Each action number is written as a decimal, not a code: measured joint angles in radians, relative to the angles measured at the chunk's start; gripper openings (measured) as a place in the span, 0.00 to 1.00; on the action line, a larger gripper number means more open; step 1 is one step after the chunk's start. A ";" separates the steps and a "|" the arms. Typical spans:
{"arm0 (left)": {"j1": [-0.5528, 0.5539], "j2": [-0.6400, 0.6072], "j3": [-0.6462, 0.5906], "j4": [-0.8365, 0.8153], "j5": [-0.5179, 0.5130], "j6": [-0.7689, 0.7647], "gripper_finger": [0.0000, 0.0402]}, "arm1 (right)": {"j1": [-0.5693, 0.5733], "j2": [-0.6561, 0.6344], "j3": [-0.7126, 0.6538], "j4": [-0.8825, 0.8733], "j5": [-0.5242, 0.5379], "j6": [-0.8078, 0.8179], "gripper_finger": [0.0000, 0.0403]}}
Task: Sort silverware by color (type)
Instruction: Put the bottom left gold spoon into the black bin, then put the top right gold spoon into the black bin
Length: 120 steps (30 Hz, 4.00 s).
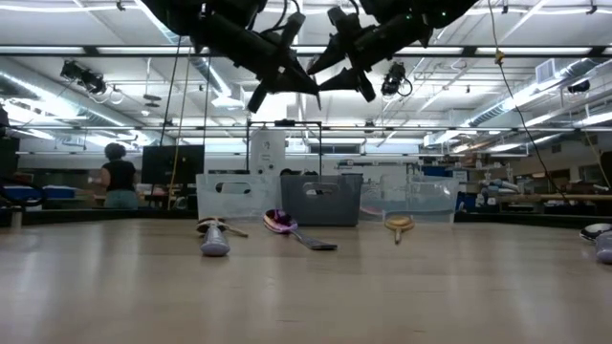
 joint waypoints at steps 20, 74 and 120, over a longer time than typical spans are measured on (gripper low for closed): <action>0.000 0.000 0.000 0.067 -0.014 -0.007 0.04 | 0.002 0.000 0.000 0.002 0.002 0.002 0.09; 0.003 -0.274 -0.001 -0.949 -0.152 0.280 0.31 | -0.034 0.332 0.001 -0.071 0.059 -0.040 0.07; 0.003 -0.274 -0.001 -0.901 -0.152 0.160 0.31 | -0.061 0.303 0.000 -0.190 -0.027 -0.008 0.28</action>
